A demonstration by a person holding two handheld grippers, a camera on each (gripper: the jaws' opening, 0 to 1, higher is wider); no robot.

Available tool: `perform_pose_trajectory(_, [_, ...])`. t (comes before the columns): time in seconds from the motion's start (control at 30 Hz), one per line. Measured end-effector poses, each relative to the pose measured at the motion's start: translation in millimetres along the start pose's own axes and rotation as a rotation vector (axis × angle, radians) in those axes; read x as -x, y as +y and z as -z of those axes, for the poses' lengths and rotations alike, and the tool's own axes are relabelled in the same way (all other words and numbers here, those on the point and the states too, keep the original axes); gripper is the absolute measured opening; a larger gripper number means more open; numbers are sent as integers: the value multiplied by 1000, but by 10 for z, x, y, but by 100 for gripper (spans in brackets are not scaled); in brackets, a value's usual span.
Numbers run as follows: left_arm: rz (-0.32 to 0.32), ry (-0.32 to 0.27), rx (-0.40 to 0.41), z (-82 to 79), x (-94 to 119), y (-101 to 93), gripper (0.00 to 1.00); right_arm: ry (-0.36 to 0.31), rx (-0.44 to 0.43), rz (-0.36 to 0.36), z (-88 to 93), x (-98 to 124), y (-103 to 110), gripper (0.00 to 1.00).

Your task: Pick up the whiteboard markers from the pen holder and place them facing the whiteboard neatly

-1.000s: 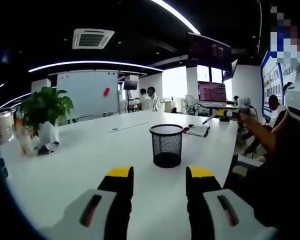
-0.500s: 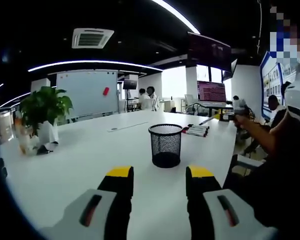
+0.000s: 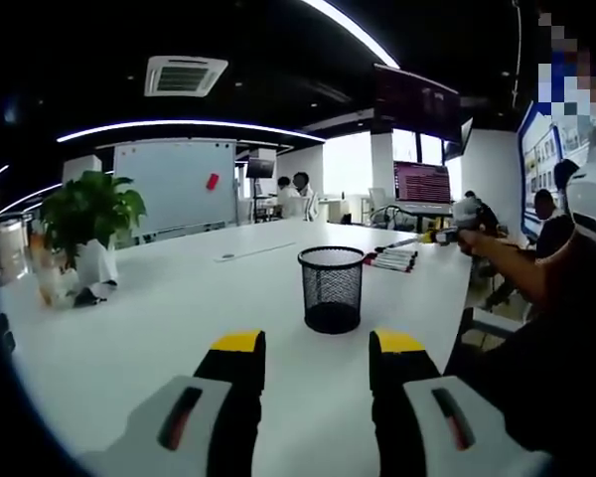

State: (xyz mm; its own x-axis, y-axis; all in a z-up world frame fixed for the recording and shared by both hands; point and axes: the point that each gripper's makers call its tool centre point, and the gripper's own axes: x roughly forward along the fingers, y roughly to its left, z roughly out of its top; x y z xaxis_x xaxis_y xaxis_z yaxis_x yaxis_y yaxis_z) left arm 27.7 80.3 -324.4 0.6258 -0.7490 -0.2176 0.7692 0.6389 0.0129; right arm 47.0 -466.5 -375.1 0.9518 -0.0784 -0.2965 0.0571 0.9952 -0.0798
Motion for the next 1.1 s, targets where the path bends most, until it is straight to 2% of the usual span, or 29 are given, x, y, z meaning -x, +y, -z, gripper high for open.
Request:
perform_pose_trajectory(0.4, [3,5,2,16,-14,-9,43,78,41,-11,201,-141,-72,13])
perform_pose_trajectory(0.57, [8,7,2,21,-26,-22,43,121,24,-28,301,-208,-89,13])
perform_pose_trajectory(1.1, [11,6,3,27,-35,-33,43,126,0,-72,340,-231,-96,13])
